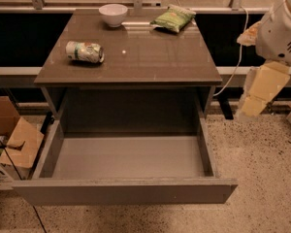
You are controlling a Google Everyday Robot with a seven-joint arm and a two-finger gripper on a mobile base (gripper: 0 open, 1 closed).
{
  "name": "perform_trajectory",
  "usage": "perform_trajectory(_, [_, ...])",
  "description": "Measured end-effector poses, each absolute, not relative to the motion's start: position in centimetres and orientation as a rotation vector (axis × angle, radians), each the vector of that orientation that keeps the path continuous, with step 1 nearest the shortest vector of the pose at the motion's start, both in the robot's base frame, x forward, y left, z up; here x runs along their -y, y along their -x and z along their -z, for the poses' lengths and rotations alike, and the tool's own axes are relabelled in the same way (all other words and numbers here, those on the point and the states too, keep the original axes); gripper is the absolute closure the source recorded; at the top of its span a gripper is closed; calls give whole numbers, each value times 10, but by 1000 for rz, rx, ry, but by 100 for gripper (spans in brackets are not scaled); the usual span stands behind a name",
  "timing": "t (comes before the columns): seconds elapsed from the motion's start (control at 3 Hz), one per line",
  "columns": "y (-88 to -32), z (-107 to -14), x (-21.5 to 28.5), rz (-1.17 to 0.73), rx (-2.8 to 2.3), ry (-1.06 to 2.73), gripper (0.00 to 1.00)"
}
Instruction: Place 7up can into top drawer
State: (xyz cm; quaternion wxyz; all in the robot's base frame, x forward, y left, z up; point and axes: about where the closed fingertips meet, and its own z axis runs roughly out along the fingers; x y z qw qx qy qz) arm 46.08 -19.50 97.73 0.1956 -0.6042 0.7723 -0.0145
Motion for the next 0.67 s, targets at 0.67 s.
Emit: perform_trajectory(0.67, [-529, -954, 129, -174, -1951, 1731, 0])
